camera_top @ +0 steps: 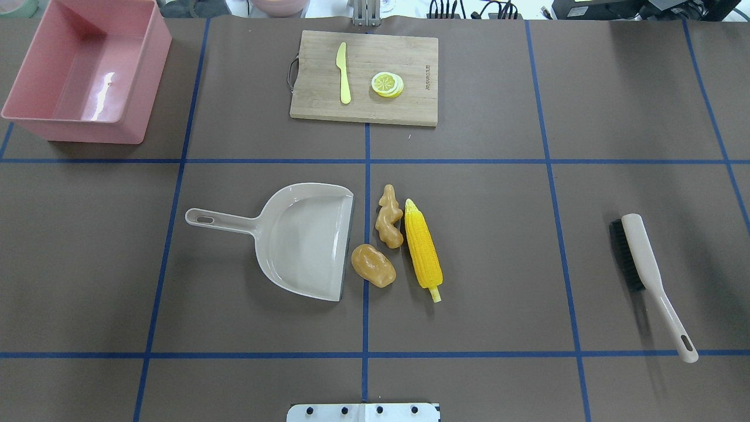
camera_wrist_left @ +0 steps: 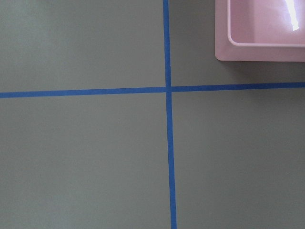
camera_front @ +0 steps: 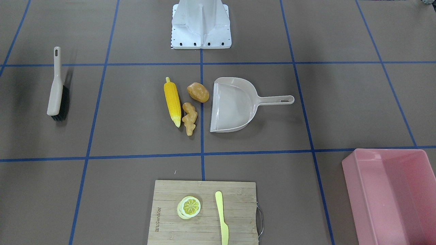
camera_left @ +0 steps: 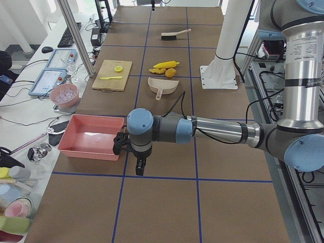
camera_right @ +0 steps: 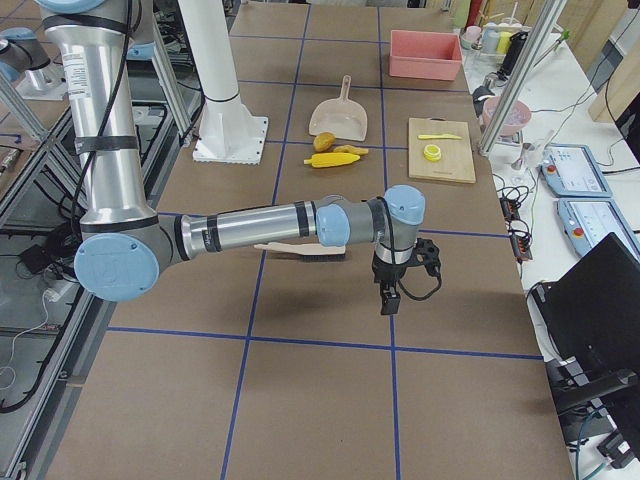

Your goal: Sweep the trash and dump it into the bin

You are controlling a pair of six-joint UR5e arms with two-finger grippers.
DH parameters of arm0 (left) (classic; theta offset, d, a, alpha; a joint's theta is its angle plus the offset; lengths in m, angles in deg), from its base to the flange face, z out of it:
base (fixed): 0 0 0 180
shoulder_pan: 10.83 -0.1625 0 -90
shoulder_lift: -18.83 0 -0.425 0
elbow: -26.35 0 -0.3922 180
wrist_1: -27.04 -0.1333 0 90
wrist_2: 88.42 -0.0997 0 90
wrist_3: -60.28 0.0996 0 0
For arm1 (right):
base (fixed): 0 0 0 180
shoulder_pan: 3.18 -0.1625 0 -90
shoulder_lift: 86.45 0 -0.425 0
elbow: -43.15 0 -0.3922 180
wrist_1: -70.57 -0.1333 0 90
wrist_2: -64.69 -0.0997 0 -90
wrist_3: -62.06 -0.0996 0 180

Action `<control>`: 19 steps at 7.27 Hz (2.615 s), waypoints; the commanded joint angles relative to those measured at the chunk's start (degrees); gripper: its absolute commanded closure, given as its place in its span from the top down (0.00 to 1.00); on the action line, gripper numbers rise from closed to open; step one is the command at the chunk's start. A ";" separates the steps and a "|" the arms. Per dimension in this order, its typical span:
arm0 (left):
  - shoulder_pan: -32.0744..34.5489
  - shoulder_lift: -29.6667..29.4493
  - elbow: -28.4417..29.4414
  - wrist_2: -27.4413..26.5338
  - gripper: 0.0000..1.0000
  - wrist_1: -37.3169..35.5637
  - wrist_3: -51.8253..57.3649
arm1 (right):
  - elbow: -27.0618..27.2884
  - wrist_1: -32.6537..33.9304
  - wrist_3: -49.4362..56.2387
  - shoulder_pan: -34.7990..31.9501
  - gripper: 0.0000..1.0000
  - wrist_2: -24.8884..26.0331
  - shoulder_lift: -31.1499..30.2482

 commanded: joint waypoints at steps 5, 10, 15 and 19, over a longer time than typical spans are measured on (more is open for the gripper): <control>-0.09 0.35 -0.52 0.25 0.99 1.04 -0.18 | 1.12 -0.64 -0.26 0.90 1.00 -0.58 0.52; -0.18 0.18 -2.90 0.34 0.99 0.95 -0.26 | 0.33 -0.72 -0.52 0.90 1.00 -2.34 0.42; -0.44 0.18 -3.24 8.93 0.98 12.69 -0.18 | 3.65 -0.81 -3.69 0.81 1.00 -1.81 0.08; -8.60 -6.74 -4.73 9.56 0.98 22.57 -0.97 | 13.81 -0.81 -22.04 8.58 1.00 -5.33 -4.30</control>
